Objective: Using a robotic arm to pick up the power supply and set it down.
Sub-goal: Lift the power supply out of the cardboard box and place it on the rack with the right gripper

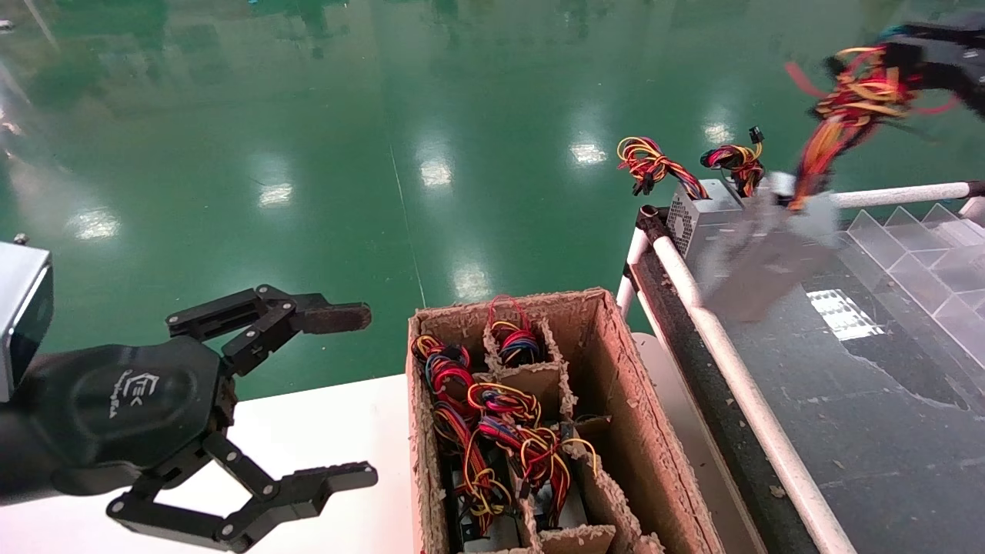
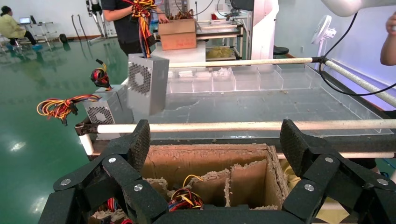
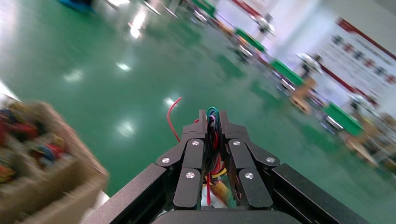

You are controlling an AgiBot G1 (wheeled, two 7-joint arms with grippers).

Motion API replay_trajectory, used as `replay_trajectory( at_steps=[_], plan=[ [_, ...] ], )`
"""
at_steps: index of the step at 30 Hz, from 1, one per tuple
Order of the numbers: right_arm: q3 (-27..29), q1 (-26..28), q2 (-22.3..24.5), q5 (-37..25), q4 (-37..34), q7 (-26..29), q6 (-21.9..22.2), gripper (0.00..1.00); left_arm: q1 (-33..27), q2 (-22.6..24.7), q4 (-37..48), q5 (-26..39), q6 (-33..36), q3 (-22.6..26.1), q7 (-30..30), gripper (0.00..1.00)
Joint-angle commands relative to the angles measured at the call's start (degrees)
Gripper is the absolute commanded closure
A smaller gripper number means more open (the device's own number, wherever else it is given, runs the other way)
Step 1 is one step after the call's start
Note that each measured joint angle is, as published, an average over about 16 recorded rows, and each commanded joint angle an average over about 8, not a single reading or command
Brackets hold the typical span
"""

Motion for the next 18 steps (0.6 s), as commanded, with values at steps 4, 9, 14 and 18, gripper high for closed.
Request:
replay_trajectory(
  at_steps=[4, 9, 14, 18],
  plan=[
    [-1.8, 4.8, -0.7, -5.4, -9.0, -4.0, -0.3, 1.0, 0.0, 0.0, 0.0, 0.0, 0.0, 0.0, 0.0, 0.0],
    [-3.5, 8.9, -1.7, -9.5, -17.9, -8.7, -0.5, 1.0, 0.0, 0.0, 0.0, 0.0, 0.0, 0.0, 0.0, 0.0],
    [-5.2, 13.2, -3.8, -13.6, -26.2, -13.2, 0.7, 1.0, 0.0, 0.0, 0.0, 0.0, 0.0, 0.0, 0.0, 0.0],
    [-6.4, 16.9, -6.2, -16.4, -32.6, -16.5, 2.9, 1.0, 0.0, 0.0, 0.0, 0.0, 0.0, 0.0, 0.0, 0.0]
  ],
)
